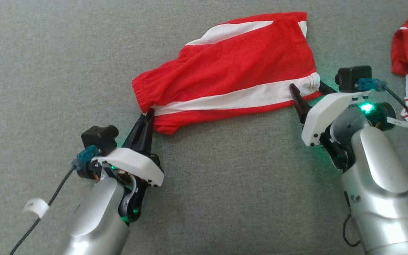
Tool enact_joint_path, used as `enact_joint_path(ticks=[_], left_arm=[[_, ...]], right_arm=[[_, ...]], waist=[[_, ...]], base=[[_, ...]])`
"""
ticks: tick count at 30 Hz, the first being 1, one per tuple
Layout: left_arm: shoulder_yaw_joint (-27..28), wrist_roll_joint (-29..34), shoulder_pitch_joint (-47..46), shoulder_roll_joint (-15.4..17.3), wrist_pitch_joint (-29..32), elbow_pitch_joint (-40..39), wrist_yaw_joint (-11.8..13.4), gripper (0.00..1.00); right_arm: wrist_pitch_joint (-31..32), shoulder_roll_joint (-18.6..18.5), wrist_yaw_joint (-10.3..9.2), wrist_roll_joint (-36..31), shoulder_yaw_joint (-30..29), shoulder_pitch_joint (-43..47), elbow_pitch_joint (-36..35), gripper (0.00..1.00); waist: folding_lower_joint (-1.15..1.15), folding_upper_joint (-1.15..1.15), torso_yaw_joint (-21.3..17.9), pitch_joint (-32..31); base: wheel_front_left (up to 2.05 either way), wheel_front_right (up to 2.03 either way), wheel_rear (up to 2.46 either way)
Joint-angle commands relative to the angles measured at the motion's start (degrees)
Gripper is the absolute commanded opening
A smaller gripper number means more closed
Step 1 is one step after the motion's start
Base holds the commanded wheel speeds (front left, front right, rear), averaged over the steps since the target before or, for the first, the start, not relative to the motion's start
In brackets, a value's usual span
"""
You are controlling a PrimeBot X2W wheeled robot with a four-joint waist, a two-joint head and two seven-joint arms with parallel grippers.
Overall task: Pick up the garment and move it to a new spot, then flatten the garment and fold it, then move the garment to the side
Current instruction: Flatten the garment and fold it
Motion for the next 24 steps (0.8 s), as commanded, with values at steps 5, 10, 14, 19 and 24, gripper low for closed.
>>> enact_joint_path(ticks=[5, 10, 14, 19, 24], left_arm=[[1.59, 0.16, -1.64, 1.1, -0.59, -1.41, 0.1, 0.0], [1.66, -0.19, -1.58, 1.19, -1.0, -1.16, 0.07, 0.0], [2.38, -0.98, -1.0, 1.27, -3.28, -2.14, -0.62, 0.0], [4.16, -3.95, 1.07, 1.89, -5.75, -8.34, -2.3, 0.0], [5.85, -7.32, 5.65, 5.19, -3.22, -22.03, -2.53, 0.0]], right_arm=[[-2.3, 0.91, -0.04, 1.23, 3.58, -3.35, 1.27, 1.0], [-4.63, 0.77, -0.04, 2.96, 6.87, -4.58, 2.68, 0.0], [-8.05, 0.51, -0.04, 5.4, 7.47, -4.37, 1.39, 0.0], [-11.0, -0.94, -0.04, 8.66, 6.03, -0.81, -5.86, 0.0], [-10.33, -2.71, -0.04, 10.6, 1.98, 6.71, -19.88, 0.0]], waist=[[-0.01, 0.0, 0.1, 0.33], [-0.01, 0.0, -0.11, -0.03], [-0.01, 0.0, -0.4, -1.58], [-0.01, 0.0, -0.82, -4.83], [-0.01, 0.0, -1.77, -8.01]], base=[[0.0, 0.0, 0.0], [0.0, 0.0, 0.0], [0.0, 0.0, 0.0], [0.0, 0.0, 0.0], [0.0, 0.0, 0.0]])
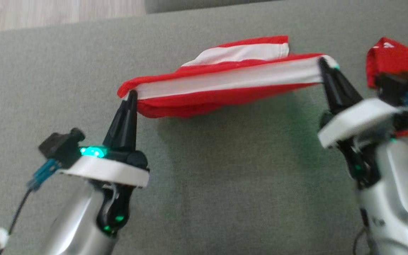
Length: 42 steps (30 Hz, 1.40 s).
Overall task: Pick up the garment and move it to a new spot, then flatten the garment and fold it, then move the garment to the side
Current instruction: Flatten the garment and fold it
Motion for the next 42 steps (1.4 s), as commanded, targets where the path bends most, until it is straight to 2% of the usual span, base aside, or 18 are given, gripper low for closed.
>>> enact_joint_path(ticks=[1, 7, 10, 12, 15, 19, 25, 26, 27, 30, 35, 39, 42], left_arm=[[2.56, -0.79, -0.01, 2.21, 1.09, -5.05, 0.14, 0.0], [4.7, -5.45, 4.26, 6.65, 10.68, -23.81, 4.7, 0.0], [5.13, -8.41, 2.38, 7.52, 15.8, -28.54, 6.31, 0.0], [5.9, -10.3, -0.67, 7.56, 18.29, -28.54, 7.03, 0.0], [7.53, -12.51, -7.52, 7.4, 21.07, -24.69, 7.61, 0.0], [10.54, -13.23, -19.53, 6.45, 21.11, -15.34, 7.86, 0.0], [13.52, -9.51, -37.26, 5.3, 14.54, -1.64, 6.84, 0.0], [13.52, -9.51, -37.26, 5.3, 14.54, -1.64, 6.84, 0.0], [14.08, -9.05, -39.9, 4.92, 12.84, -0.32, 6.48, 0.0], [15.12, -8.71, -45.7, 4.19, 9.07, 2.85, 4.23, 0.0], [14.59, -9.51, -47.28, 3.77, 6.1, 6.04, 0.01, 0.0], [10.77, -8.74, -41.95, 4.43, 5.09, 8.83, -1.72, 0.0], [7.9, -8.64, -35.08, 4.75, 4.09, 11.56, -2.13, 0.0]], right_arm=[[0.6, -0.4, -0.04, 0.19, -0.19, 1.11, -5.15, 0.0], [7.51, -0.41, -0.04, 0.06, -5.24, 7.36, -23.51, 0.0], [11.33, -1.43, -0.04, -0.31, -5.32, 5.39, -28.27, 0.0], [12.5, -2.14, -0.04, 0.73, -4.55, 1.46, -28.42, 0.0], [12.21, -4.21, -0.04, 1.96, -1.99, -7.26, -24.4, 0.0], [7.95, -6.44, -0.04, 2.55, 2.3, -21.84, -14.04, 0.0], [-5.91, -6.67, -0.04, 0.78, 4.58, -41.96, 2.24, 0.0], [-5.91, -6.67, -0.04, 0.78, 4.58, -41.96, 2.24, 0.0], [-8.44, -6.38, -0.04, 1.09, 4.74, -44.56, 3.95, 0.0], [-14.22, -6.56, -0.04, 1.82, 6.22, -49.93, 7.8, 0.0], [-16.84, -8.33, -0.04, 3.53, 8.21, -50.67, 11.89, 0.0], [-13.14, -9.34, -0.04, 5.75, 10.94, -44.32, 13.67, 0.0], [-8.33, -8.11, -0.04, 9.5, 10.89, -36.49, 15.14, 0.0]], waist=[[0.01, 0.0, -0.71, -1.57], [0.01, 0.0, -1.74, -2.14], [0.01, 0.0, -1.86, -0.13], [0.01, 0.0, -1.96, 1.71], [0.01, 0.0, -2.13, 5.44], [0.01, 0.0, -2.53, 10.91], [0.01, 0.0, -3.24, 15.16], [0.01, 0.0, -3.24, 15.16], [0.01, 0.0, -3.34, 15.6], [0.01, 0.0, -3.55, 15.92], [0.01, 0.0, -3.68, 15.25], [0.01, 0.0, -3.76, 14.22], [0.01, 0.0, -4.13, 12.97]], base=[[0.0, 0.0, 0.0], [0.0, 0.0, 0.0], [0.0, 0.0, 0.0], [0.0, 0.0, 0.0], [0.0, 0.0, 0.0], [0.0, 0.0, 0.0], [0.0, 0.0, 0.0], [0.0, 0.0, 0.0], [0.0, 0.0, 0.0], [0.0, 0.0, 0.0], [0.0, 0.0, 0.0], [0.0, 0.0, 0.0], [0.0, 0.0, 0.0]])
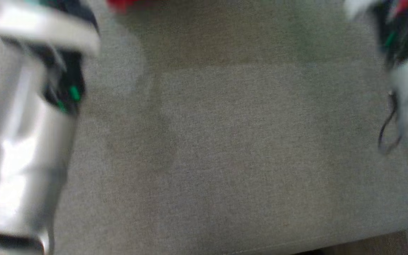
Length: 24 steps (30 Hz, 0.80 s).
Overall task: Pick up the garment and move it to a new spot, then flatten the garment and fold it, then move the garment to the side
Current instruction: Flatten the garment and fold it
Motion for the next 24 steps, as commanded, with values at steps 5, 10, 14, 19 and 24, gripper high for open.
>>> enact_joint_path(ticks=[5, 10, 14, 19, 24], left_arm=[[-5.04, 1.96, 13.23, 4.52, -1.41, 2.41, -0.3, 0.0], [-9.63, 2.85, 24.78, 6.01, -0.85, 1.69, -0.13, 0.0], [-11.36, 2.51, 36.56, 8.32, 1.23, -6.17, 3.48, 0.0], [-11.99, 0.58, 48.62, 11.99, 5.9, -20.98, 9.37, 0.0], [-13.36, -0.57, 57.5, 15.17, 10.99, -35.58, 15.27, 0.0]], right_arm=[[9.15, -0.34, -0.05, 4.83, 2.36, 14.71, -2.44, 0.0], [15.09, -3.19, -0.05, 5.49, 0.08, 26.5, -7.13, 0.0], [23.05, -4.18, -0.05, 2.53, -5.59, 40.6, -18.37, 0.0], [34.8, -1.83, -0.05, -2.23, -14.19, 57.19, -35.38, 0.0], [45.39, 3.03, -0.05, -6.72, -21.13, 69.48, -52.61, 0.0]], waist=[[0.0, 0.0, -0.42, -3.36], [0.0, 0.0, 0.74, -8.35], [0.0, 0.0, 1.96, -13.54], [0.0, 0.0, 2.8, -16.41], [0.0, 0.0, 3.4, -16.21]], base=[[0.0, 0.0, 0.0], [0.0, 0.0, 0.0], [0.0, 0.0, 0.0], [0.0, 0.0, 0.0], [0.0, 0.0, 0.0]])
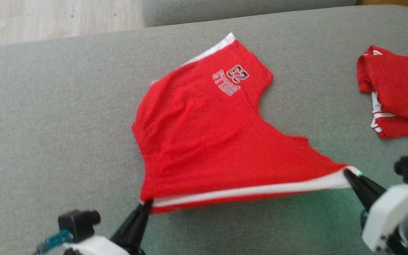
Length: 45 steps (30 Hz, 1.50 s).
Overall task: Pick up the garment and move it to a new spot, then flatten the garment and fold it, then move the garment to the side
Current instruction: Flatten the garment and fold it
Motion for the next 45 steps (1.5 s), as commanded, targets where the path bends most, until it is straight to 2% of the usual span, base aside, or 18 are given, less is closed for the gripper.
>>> enact_joint_path(ticks=[1, 6, 10, 15, 22, 25, 28, 34, 35, 36, 37, 38, 45], left_arm=[[2.05, -0.1, -1.05, 1.54, 0.38, -4.56, 1.62, 0.0], [1.96, -0.33, -1.4, 0.06, 0.13, -7.86, 2.68, 0.0], [2.01, 0.3, -6.72, -2.86, -0.87, -5.34, 1.8, 0.0], [2.7, 1.01, -15.75, -7.4, -2.46, 2.36, 0.68, 0.0], [4.01, 2.8, -25.01, -12.44, -6.99, 14.36, 0.06, 0.0], [4.23, 4.07, -28.22, -14.21, -9.71, 18.87, -0.31, 0.0], [3.56, 4.42, -31.05, -16.18, -11.15, 22.64, -1.81, 0.0], [3.62, 4.68, -35.48, -19.14, -14.47, 28.6, -3.52, 0.0], [3.5, 4.41, -35.92, -19.56, -14.66, 29.32, -3.99, 0.0], [3.51, 4.04, -36.28, -19.96, -15.04, 29.92, -4.53, 0.0], [3.27, 3.9, -36.6, -20.19, -15.07, 30.55, -4.97, 0.43], [2.96, 4.06, -36.89, -20.29, -15.15, 31.13, -5.26, 1.0], [1.62, 4.2, -35.08, -19.86, -15.68, 33.21, -6.68, 1.0]], right_arm=[[1.4, -0.02, -0.05, -1.65, -1.34, -0.78, -6.02, 0.0], [1.78, 1.2, -0.05, -3.19, -1.78, -2.29, -10.38, 0.0], [-0.76, -1.4, -0.05, -2.66, 0.8, -9.61, -7.44, 0.0], [-5.07, -5.32, -0.05, -0.52, 6.22, -23.23, 1.6, 0.0], [-12.25, -8.04, -0.05, 2.33, 14.03, -41.74, 18.01, 0.0], [-14.94, -8.64, -0.05, 2.87, 16.56, -47.44, 24.48, 0.0], [-17.26, -9.12, -0.05, 3.12, 18.64, -52.31, 29.98, 0.0], [-21.0, -9.36, -0.05, 4.07, 22.08, -58.99, 39.16, 0.0], [-21.32, -9.27, -0.05, 4.44, 22.59, -59.64, 40.47, 0.11], [-21.49, -9.23, -0.05, 4.9, 23.21, -60.14, 41.7, 0.85], [-21.74, -9.18, -0.05, 5.45, 23.76, -60.61, 42.76, 1.0], [-22.15, -9.13, -0.05, 6.02, 24.18, -61.03, 43.71, 1.0], [-22.31, -10.38, -0.05, 10.08, 27.26, -60.38, 48.02, 1.0]], waist=[[0.02, 0.0, 0.37, 0.36], [0.02, 0.0, 1.25, 1.15], [0.02, 0.0, 2.46, 2.87], [0.02, 0.0, 3.98, 6.16], [0.02, 0.0, 6.95, 11.3], [0.02, 0.0, 8.46, 13.39], [0.02, 0.0, 9.64, 15.37], [0.02, 0.0, 11.05, 17.79], [0.02, 0.0, 11.19, 18.03], [0.02, 0.0, 11.3, 18.16], [0.02, 0.0, 11.38, 18.32], [0.02, 0.0, 11.43, 18.4], [0.02, 0.0, 11.23, 16.34]], base=[[0.0, 0.0, 0.0], [0.0, 0.0, 0.0], [0.0, 0.0, 0.0], [0.0, 0.0, 0.0], [0.0, 0.0, 0.0], [0.0, 0.0, 0.0], [0.0, 0.0, 0.0], [0.0, 0.0, 0.0], [0.0, 0.0, 0.0], [0.0, 0.0, 0.0], [0.0, 0.0, 0.0], [0.0, 0.0, 0.0], [0.0, 0.0, 0.0]])
